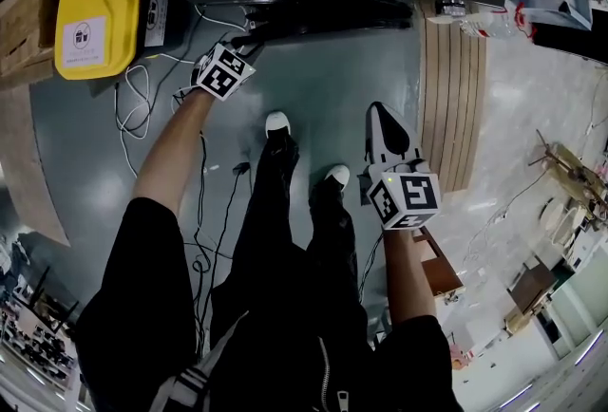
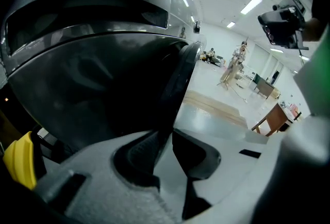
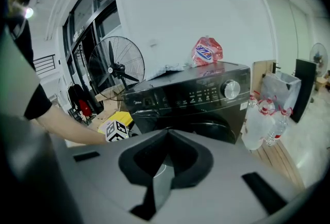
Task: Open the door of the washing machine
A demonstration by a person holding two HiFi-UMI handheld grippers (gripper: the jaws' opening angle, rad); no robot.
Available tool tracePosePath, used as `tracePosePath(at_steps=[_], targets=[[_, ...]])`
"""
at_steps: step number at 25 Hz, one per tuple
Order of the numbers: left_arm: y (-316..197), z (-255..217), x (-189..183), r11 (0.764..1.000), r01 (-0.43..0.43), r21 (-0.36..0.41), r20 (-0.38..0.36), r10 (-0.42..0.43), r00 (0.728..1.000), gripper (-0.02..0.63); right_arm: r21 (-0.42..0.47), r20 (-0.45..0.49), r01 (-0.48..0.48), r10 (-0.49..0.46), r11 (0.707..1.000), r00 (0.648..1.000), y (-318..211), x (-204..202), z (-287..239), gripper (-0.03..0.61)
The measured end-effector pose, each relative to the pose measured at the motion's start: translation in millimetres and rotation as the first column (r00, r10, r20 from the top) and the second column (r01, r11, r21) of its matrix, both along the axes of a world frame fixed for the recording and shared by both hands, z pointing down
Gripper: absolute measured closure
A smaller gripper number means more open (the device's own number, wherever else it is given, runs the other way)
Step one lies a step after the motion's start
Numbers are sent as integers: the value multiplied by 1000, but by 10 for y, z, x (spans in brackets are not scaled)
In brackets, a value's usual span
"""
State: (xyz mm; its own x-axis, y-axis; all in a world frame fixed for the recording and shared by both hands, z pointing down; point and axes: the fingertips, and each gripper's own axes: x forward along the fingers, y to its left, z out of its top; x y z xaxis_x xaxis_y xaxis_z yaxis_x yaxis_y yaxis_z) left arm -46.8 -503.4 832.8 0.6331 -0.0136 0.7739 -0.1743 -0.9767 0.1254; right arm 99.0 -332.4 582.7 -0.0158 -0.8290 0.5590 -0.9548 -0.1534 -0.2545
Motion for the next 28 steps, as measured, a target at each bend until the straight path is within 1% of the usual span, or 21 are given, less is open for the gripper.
tracePosePath(at_steps=[5,9,12,15,20,23,28], targets=[[294,25,-45,1000,4,-3,27,-4,1000,532,16,4,-10,10,1000,1000,256,44,10,574],[699,42,-126,999,43,-17,45,-42,998,535,35,12,-16,15,999,1000,520,116,-37,574],[1005,19,-100,998,56,-17,48,-55,997,538,50,12,-30,29,998,999,739,209,-53,574],[1310,10,-86,998,57,8,57,-57,997,543,65,17,-46,45,997,999,1033,277,-70,574],[1749,6,-36,993,120,24,65,-121,991,545,63,16,-67,66,996,998,1623,415,-4,574],[2057,53,17,989,148,25,71,-149,986,548,55,13,-89,88,995,996,1984,535,17,574],[2527,42,181,982,188,15,78,-188,979,548,68,21,-137,136,988,991,2464,713,30,574]])
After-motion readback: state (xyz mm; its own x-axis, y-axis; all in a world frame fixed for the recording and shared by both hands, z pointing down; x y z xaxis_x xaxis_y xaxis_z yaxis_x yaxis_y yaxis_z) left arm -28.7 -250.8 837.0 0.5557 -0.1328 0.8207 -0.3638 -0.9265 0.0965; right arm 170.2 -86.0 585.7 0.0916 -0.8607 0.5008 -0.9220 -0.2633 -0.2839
